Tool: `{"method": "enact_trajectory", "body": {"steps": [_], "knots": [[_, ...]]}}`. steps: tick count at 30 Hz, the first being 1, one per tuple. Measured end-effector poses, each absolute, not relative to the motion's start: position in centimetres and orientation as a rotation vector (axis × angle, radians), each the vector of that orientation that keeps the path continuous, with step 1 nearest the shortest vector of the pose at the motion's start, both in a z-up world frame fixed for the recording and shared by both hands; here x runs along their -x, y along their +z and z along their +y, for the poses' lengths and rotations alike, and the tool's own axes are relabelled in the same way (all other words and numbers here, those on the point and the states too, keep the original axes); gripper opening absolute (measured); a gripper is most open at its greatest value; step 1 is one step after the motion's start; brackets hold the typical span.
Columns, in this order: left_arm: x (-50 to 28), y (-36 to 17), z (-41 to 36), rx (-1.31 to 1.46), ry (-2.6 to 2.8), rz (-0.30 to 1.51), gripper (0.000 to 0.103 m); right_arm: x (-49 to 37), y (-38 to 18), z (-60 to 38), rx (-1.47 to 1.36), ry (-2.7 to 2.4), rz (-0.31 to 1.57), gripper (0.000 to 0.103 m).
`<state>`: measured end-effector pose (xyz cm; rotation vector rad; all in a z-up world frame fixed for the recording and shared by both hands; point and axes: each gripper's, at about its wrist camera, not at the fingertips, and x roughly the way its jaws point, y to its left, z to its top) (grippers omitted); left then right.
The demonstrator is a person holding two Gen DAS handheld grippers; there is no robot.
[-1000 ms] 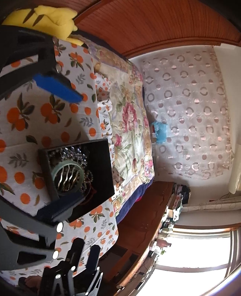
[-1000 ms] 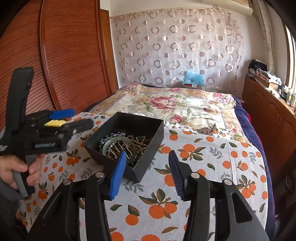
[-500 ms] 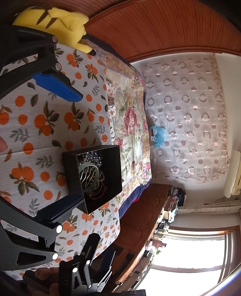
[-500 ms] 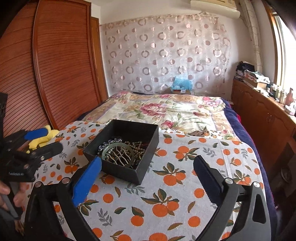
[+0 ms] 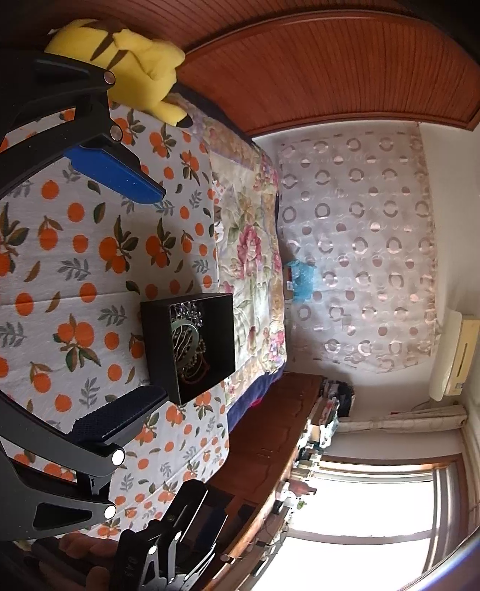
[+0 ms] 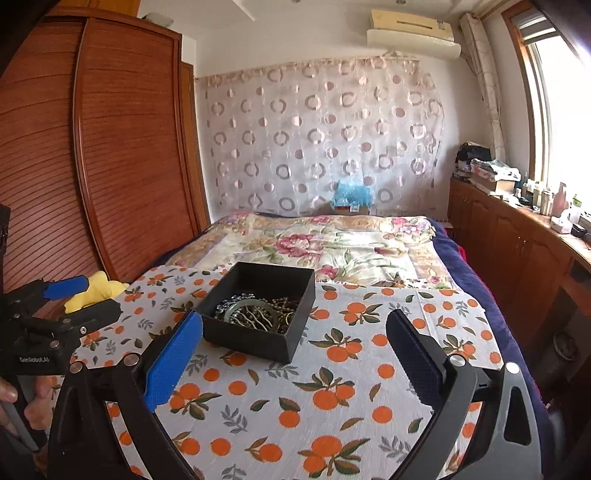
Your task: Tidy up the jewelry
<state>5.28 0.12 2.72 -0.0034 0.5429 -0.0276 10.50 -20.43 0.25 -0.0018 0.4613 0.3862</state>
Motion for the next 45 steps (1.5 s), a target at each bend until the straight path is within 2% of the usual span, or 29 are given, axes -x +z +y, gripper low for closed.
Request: {"method": "enact_trajectory", "body": {"steps": [45], "knots": [[-3.2,3.5,0.0,-0.001,-0.008,0.505,0.095,-8.3,0.6,-20.7,-0.010,0.370,0.433,0.100]]}}
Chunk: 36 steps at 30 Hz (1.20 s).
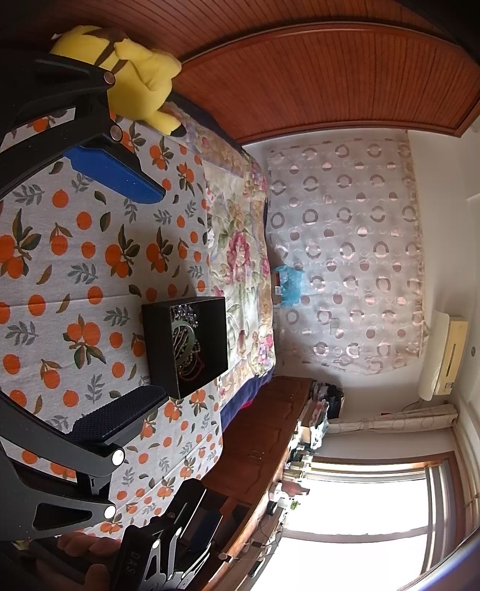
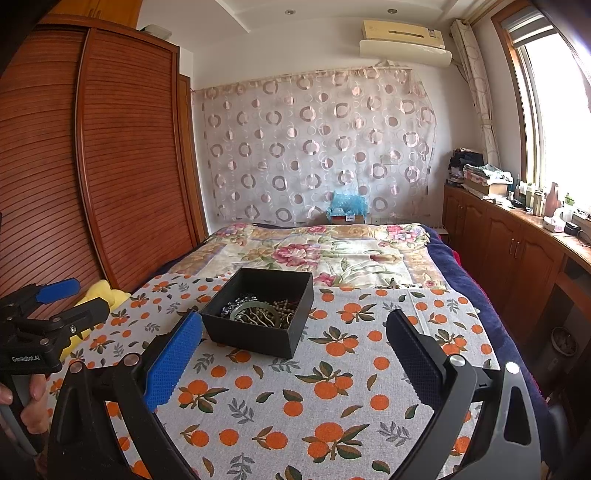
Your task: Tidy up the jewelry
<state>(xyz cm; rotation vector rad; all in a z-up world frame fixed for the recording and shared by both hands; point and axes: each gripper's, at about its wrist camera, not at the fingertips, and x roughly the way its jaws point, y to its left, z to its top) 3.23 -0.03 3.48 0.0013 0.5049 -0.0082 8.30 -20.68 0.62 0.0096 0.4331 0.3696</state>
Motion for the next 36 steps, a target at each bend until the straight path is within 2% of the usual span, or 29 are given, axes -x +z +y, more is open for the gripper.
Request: {"method": "enact_trajectory", "body": {"steps": [36], "knots": [[-2.79,3.90,0.05,-0.004,-0.010,0.497,0.095,-8.30,0.54,-20.75,-0.013,0.371,0.431,0.100]]}}
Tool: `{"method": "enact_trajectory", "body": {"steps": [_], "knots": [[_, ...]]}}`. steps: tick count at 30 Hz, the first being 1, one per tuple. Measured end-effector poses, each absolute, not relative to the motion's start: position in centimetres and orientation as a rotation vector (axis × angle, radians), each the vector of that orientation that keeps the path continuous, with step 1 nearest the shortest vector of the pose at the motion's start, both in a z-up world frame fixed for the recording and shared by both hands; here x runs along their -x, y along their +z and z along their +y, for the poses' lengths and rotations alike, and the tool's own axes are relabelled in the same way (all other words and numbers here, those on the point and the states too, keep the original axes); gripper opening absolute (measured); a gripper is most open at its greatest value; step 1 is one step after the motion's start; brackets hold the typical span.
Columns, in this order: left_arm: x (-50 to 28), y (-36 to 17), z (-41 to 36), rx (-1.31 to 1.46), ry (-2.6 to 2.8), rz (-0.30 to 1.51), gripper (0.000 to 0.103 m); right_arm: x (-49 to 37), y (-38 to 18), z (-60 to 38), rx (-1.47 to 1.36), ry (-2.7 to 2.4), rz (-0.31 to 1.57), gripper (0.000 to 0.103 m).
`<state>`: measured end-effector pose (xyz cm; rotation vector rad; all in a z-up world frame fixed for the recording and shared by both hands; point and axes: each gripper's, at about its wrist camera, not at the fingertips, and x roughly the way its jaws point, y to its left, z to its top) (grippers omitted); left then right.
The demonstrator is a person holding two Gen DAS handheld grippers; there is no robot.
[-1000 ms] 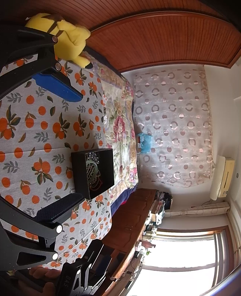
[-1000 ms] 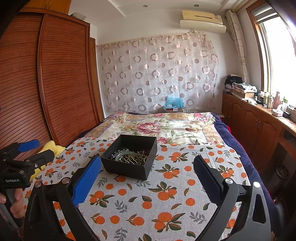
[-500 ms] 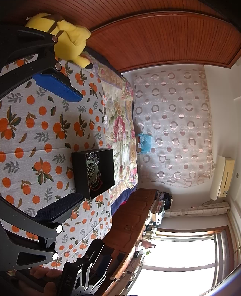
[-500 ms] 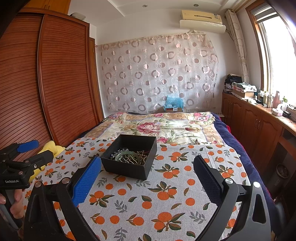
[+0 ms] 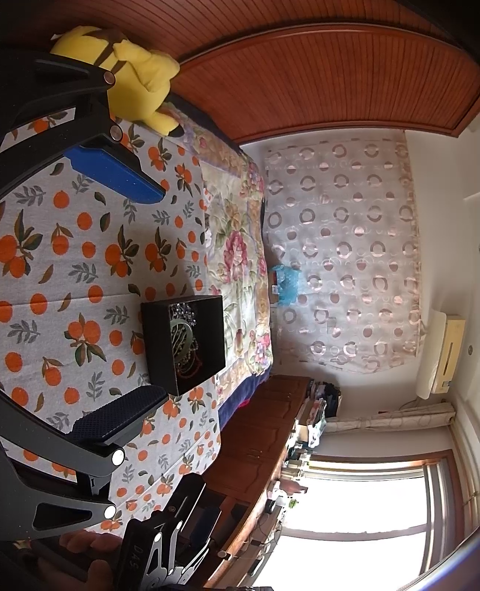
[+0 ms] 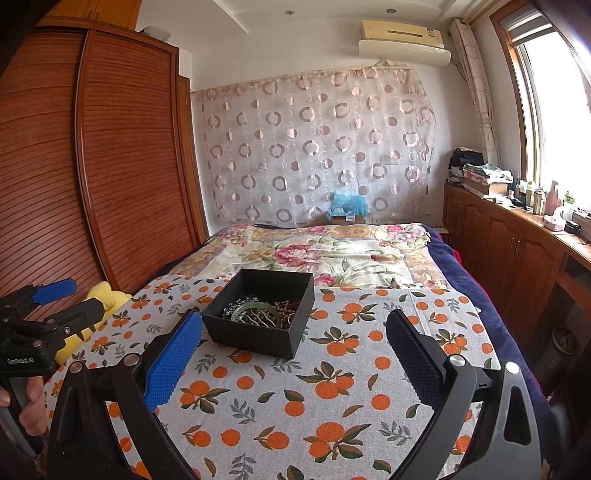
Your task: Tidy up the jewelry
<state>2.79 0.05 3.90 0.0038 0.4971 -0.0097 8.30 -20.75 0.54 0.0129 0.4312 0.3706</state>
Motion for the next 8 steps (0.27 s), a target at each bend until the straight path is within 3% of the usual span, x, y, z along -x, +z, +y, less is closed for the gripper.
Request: {"method": "enact_trajectory", "body": {"steps": [8], "knots": [[-2.63,4.42,-0.05,-0.001,-0.013,0.496,0.095,-8.27,0.56,-20.75,-0.015,0.370,0.430,0.100]]}}
